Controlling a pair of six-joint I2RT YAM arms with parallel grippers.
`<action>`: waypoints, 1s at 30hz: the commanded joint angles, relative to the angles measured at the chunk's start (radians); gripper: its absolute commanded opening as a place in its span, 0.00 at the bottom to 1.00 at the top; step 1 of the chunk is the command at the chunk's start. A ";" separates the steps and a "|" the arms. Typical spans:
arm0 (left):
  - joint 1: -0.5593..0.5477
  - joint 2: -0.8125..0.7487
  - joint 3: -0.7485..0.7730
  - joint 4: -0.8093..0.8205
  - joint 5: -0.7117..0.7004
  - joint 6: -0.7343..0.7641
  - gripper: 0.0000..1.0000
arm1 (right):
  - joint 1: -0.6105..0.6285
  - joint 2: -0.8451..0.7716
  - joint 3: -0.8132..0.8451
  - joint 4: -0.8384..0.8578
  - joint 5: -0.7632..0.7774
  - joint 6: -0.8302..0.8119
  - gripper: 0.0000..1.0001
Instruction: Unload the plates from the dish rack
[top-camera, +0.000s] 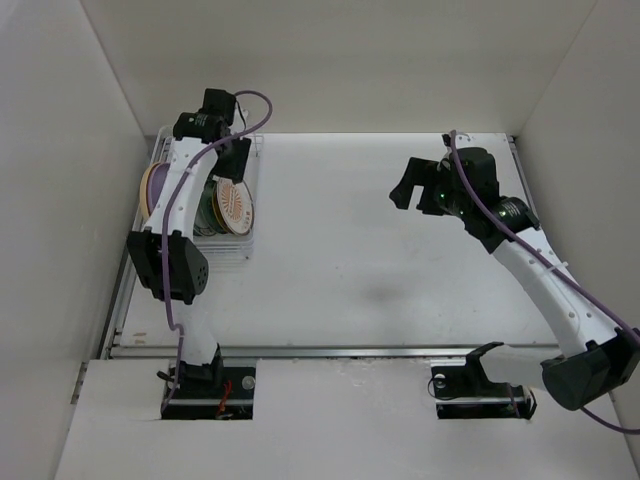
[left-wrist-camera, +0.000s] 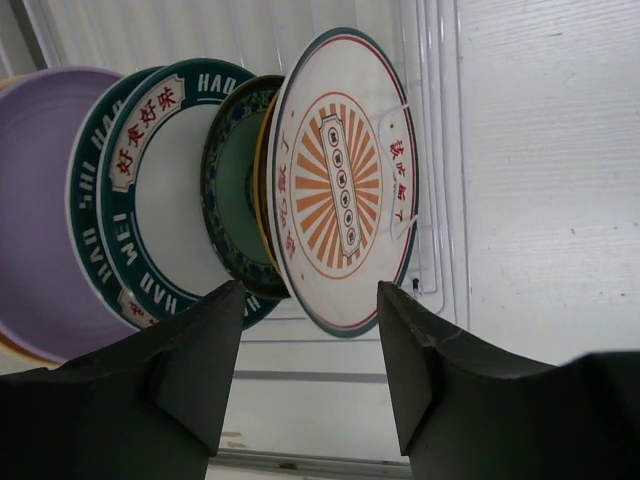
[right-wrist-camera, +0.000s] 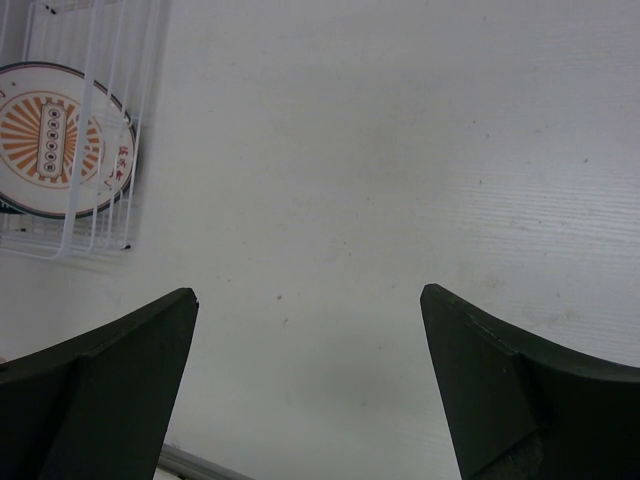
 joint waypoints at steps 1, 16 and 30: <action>0.007 0.040 -0.060 0.033 -0.038 -0.034 0.52 | 0.004 -0.013 0.015 0.056 0.008 -0.014 0.99; 0.040 0.034 -0.114 0.044 -0.012 -0.084 0.00 | 0.004 -0.095 -0.034 0.047 0.028 -0.014 0.98; 0.030 -0.173 -0.005 0.007 0.100 -0.069 0.00 | 0.004 -0.145 -0.034 0.042 -0.033 -0.025 0.98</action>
